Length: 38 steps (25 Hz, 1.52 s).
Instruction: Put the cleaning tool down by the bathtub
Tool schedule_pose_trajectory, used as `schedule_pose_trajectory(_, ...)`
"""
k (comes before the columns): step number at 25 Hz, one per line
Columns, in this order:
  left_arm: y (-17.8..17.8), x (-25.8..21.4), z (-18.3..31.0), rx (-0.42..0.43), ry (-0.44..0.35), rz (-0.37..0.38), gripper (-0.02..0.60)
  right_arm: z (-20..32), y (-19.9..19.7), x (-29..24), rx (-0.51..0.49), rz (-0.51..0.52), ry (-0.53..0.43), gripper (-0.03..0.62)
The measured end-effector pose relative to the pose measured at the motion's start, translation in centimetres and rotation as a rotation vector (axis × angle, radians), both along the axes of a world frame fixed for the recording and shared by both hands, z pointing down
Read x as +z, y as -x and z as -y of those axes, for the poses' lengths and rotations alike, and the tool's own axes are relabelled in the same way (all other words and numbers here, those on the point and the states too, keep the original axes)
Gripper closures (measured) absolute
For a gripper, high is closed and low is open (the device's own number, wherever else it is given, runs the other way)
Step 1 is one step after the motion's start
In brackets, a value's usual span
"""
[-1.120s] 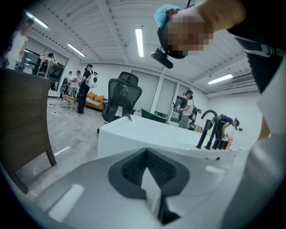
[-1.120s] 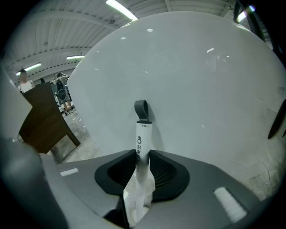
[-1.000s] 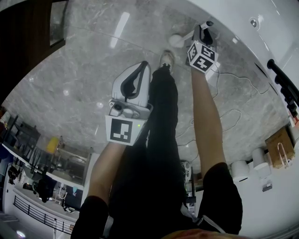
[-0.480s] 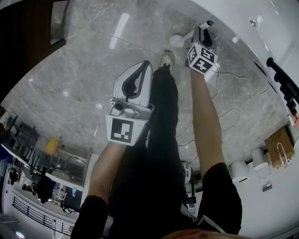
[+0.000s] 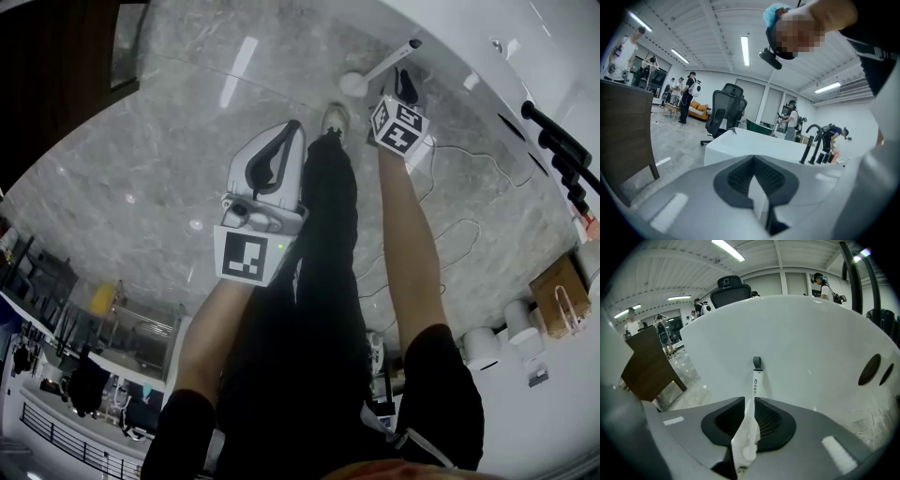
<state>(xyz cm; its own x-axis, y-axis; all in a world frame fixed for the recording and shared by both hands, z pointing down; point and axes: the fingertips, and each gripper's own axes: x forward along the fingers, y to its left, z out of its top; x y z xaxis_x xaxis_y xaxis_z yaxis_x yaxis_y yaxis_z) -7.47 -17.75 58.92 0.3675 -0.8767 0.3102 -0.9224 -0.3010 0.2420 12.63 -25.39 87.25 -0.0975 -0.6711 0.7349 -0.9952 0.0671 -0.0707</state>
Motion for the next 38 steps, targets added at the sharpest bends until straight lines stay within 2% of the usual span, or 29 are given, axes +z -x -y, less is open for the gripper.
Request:
schedule_pose_trajectory(6,1.5,-5.1,-1.3,-0.029,-0.043,-0.013,0.574,-3.5,0.5,-4.3,0.016,-0.003,0.021,0.592)
schedule_pose_trajectory(15,2.7,-12.6,-3.7,-0.052,-0.119,-0.033,0.574,-7.7,1.9,-11.3,0.018,0.05,0.044,0.594)
schedule_pose_trajectory(20,2.5,-16.7,-5.6,-0.051,-0.11,-0.039,0.574,-10.7,2.2,-16.8,0.023,0.059,0.045,0.594)
schedule_pose_trajectory(27,2.5,-23.4,-9.3,-0.051,-0.156,-0.048,0.574,-14.7,3.6,-25.6,0.043,0.106,-0.004,0.595)
schedule_pose_trajectory(32,3.0,-26.3,-12.3,-0.068,-0.168,-0.055,0.574,-17.7,4.3,-31.1,0.058,0.14,-0.026,0.595)
schedule_pose_trajectory(38,2.4,-30.1,-14.1,-0.037,-0.207,-0.056,0.574,-20.5,4.9,-36.9,0.026,0.13,-0.08,0.595)
